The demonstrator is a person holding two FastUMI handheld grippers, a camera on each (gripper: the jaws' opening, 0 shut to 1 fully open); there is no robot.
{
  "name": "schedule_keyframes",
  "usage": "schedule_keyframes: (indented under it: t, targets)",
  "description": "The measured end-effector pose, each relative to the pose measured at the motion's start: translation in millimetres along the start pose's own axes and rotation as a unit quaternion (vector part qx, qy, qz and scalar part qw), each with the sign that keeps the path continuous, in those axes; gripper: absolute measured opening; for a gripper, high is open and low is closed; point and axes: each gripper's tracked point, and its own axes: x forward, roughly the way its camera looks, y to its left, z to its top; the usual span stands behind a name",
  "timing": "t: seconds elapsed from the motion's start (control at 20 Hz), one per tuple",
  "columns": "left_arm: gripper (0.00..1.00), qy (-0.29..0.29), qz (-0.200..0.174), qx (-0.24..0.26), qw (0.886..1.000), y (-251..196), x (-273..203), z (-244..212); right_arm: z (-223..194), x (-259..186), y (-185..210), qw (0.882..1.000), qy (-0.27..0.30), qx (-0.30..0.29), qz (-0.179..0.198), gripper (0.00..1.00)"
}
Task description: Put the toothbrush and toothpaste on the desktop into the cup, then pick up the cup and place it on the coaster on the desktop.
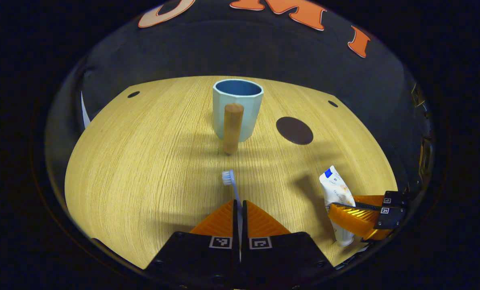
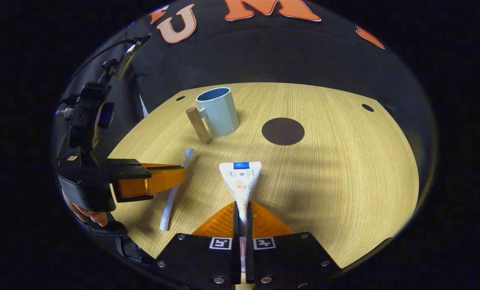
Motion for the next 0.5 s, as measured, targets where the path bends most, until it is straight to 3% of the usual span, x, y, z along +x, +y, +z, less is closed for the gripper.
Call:
schedule_keyframes:
  t: [0.3, 0.5]
  targets:
    - [0.01, -0.09, -0.012, 0.013, 0.996, 2, -9, 24, 24, -8, 3, 0.999, -0.051, -0.002, 0.012, 0.05]
    - [0.01, -0.169, 0.0, 0.027, 0.985, 15, -19, 43, 50, -24, 1, 0.995, -0.097, -0.013, 0.007, 0.05]
